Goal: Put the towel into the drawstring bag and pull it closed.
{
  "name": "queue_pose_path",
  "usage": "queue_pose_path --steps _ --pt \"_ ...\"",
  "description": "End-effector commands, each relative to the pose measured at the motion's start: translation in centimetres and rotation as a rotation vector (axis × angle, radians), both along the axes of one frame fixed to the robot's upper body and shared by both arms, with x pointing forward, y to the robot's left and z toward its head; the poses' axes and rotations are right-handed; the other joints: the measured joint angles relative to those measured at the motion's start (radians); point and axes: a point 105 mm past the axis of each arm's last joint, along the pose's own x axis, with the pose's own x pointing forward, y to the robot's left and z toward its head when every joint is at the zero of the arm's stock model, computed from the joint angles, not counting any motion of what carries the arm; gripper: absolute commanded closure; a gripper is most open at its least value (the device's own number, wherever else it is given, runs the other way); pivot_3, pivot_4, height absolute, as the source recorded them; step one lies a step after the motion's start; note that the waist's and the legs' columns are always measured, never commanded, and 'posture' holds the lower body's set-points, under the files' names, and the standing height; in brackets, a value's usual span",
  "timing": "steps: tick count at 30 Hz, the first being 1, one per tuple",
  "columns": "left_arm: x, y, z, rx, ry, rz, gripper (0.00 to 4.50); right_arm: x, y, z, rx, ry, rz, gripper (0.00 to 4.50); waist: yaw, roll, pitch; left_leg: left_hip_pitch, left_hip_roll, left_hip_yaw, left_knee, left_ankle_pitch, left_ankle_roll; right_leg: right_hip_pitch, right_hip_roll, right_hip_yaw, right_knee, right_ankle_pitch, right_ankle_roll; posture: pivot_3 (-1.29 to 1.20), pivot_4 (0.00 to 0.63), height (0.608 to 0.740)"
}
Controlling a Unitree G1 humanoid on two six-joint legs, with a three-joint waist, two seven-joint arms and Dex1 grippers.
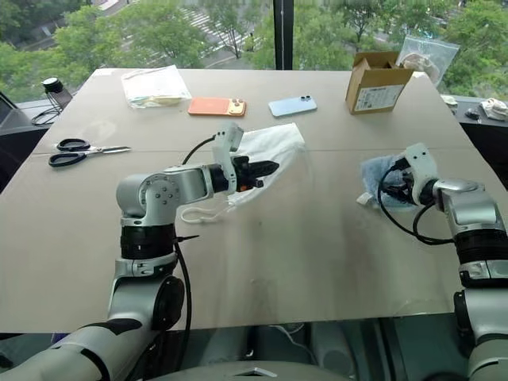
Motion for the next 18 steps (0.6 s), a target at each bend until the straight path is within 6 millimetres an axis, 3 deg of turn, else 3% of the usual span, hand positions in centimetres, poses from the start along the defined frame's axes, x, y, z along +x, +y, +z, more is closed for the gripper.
queue_pose_path --steps 1,3,5,7,10,12,15,18 --pt "0.2 -0.3 1.7 -0.035 -0.057 -0.003 4.50 -1.9 1.1 -4.1 -0.004 0.095 0.068 2.93 0.001 -0.001 0.000 0.003 0.000 0.000 0.000 0.000 0.000 0.004 0.000 0.000 -0.001 0.000 0.000 0.00 0.150 0.740" --pt "0.2 -0.4 1.7 -0.037 -0.051 -0.008 4.50 -2.0 2.2 -2.9 0.101 0.049 0.090 3.88 0.001 -0.001 0.000 0.009 0.000 0.000 0.000 0.000 0.000 0.010 -0.001 0.000 -0.001 0.000 0.001 0.00 0.150 0.740" --pt "0.2 -0.6 1.5 -0.035 -0.045 -0.018 4.50 -2.8 4.6 0.3 0.289 -0.071 0.185 4.49 0.003 0.000 0.000 0.009 0.000 0.000 -0.001 0.000 0.000 0.010 -0.001 0.000 -0.001 0.000 0.000 0.00 0.150 0.740" --pt "0.3 -0.8 1.5 -0.039 -0.037 -0.030 4.50 -4.5 6.5 3.5 0.460 -0.146 0.241 4.49 0.000 0.002 0.002 0.008 0.000 -0.002 -0.002 0.000 0.000 0.008 0.000 -0.001 -0.001 -0.001 0.000 0.00 0.150 0.740" --pt "0.6 -0.8 1.3 -0.026 -0.021 -0.039 4.50 -8.4 9.8 6.5 0.587 -0.198 0.361 4.49 0.001 0.015 0.009 0.004 0.000 -0.001 -0.006 0.000 0.000 0.002 0.000 0.001 0.000 0.000 0.000 0.00 0.150 0.740" --pt "0.7 -0.8 1.2 -0.005 -0.027 -0.048 4.50 -10.5 11.6 7.1 0.587 -0.205 0.425 4.49 0.002 0.018 0.009 -0.007 0.000 -0.001 -0.005 0.000 0.000 -0.010 0.000 0.002 0.002 0.002 -0.004 0.00 0.150 0.740" --pt "0.7 -1.1 1.1 0.034 -0.046 -0.087 4.50 -13.3 14.9 8.2 0.576 -0.216 0.536 4.49 0.005 0.017 0.009 -0.010 -0.001 0.000 -0.005 0.000 0.000 -0.012 -0.001 0.002 0.000 0.002 -0.003 0.00 0.150 0.740" --pt "0.3 -1.8 0.9 0.061 -0.055 -0.151 4.50 -14.0 17.8 8.1 0.460 -0.236 0.630 4.49 0.005 0.017 0.010 -0.010 -0.002 0.000 -0.005 0.000 0.000 -0.013 -0.001 0.002 0.000 0.001 -0.002 0.00 0.150 0.740"
